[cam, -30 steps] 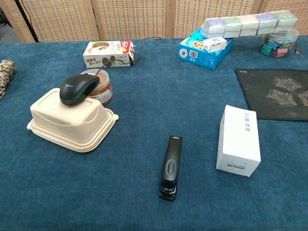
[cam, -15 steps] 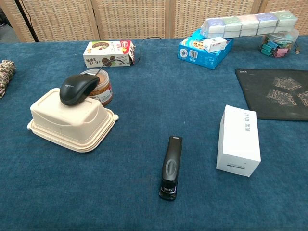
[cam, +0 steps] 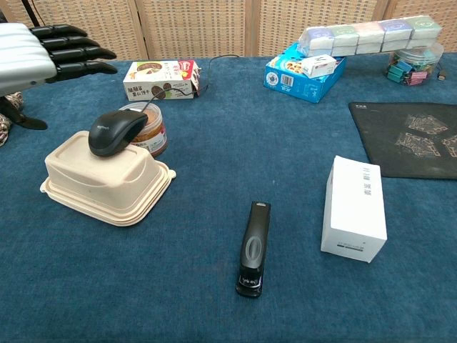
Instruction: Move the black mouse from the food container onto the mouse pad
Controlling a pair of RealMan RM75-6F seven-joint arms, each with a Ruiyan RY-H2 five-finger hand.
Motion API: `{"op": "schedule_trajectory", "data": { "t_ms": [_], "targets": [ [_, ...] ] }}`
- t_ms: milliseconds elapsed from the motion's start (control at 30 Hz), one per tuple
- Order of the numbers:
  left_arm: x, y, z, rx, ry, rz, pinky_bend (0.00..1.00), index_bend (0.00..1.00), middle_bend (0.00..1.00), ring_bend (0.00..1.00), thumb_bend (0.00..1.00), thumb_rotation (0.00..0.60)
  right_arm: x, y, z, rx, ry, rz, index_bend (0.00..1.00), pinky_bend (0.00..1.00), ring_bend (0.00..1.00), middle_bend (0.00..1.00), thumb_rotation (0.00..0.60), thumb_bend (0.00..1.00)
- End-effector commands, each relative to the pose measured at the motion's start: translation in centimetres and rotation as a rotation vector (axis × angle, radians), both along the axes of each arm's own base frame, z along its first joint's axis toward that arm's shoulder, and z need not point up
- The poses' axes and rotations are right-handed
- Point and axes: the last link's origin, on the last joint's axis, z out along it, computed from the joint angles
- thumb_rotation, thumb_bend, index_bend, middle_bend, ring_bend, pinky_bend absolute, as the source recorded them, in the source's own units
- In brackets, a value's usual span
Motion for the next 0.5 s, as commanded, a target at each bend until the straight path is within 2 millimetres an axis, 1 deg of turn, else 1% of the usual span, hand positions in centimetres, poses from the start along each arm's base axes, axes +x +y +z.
{"op": "schedule_trajectory", "data": {
  "t_ms": [33,133,267,433,500],
  "targets": [
    [1.5,1.1,-2.0,-0.035,0.02,-0.052,0.0,0.0,0.0,0.0,0.07,0.6,-0.3,-0.2,0.0,-0.003,0.005,-0.013,0.0,0.0,0.0,0.0,0.6,0.0],
    [2.5,1.8,-3.1,-0.044,0.036,-0.083,0.0,0.0,0.0,0.0,0.08,0.6,-0.5,-0.3,0.0,-0.005,0.008,-0.025,0.0,0.0,0.0,0.0,0.6,0.0],
    [3.5,1.9,-3.9,-0.07,0.027,-0.107,0.0,0.0,0.0,0.0,0.08,0.6,-0.6,-0.4,0.2,-0.012,0.009,-0.032,0.0,0.0,0.0,0.0,0.6,0.0],
    [3.8,1.7,-4.3,-0.105,0.06,-0.118,0.0,0.0,0.0,0.0,0.1,0.6,-0.9,-0.3,0.4,-0.02,0.003,-0.043,0.0,0.0,0.0,0.0,0.6,0.0],
    [3.8,1.4,-4.4,-0.112,0.071,-0.126,0.0,0.0,0.0,0.0,0.12,0.6,-0.9,-0.3,0.5,-0.02,-0.001,-0.044,0.0,0.0,0.0,0.0,0.6,0.0]
  ]
}}
